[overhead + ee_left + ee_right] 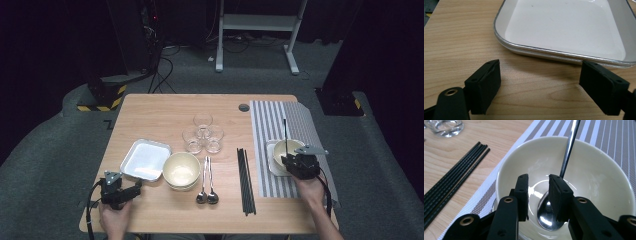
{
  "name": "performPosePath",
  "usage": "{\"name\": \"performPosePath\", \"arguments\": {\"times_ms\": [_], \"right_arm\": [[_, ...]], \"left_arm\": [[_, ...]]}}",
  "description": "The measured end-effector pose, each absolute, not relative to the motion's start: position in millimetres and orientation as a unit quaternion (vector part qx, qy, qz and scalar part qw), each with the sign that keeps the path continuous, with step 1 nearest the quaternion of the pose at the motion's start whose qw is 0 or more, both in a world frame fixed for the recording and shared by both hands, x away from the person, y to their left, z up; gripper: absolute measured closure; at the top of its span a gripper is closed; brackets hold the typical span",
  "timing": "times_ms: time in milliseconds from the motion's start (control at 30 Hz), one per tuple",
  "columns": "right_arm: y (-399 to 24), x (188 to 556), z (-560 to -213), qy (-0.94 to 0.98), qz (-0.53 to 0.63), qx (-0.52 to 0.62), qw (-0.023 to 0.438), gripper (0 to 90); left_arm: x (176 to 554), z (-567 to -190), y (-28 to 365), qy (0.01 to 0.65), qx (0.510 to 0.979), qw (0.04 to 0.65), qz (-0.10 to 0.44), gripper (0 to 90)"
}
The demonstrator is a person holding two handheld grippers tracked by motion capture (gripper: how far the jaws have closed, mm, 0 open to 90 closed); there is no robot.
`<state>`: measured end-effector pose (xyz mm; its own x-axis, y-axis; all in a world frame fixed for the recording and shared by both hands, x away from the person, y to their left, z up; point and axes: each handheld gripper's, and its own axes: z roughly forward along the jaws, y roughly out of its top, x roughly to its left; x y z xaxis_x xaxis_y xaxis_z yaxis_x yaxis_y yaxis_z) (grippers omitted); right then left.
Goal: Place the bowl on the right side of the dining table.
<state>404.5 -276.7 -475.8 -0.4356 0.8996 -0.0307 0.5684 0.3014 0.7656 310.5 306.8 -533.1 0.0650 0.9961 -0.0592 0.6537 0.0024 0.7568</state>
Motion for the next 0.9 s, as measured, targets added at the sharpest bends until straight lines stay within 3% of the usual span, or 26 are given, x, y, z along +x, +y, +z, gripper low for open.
{"name": "performPosePath", "arguments": {"times_ms": [900], "right_arm": [[-250,384,-459,0.763,0.414,0.437,0.235,70.6]], "left_arm": [[310,-533,307,0.629,0.657,0.321,0.265,17.5]]}}
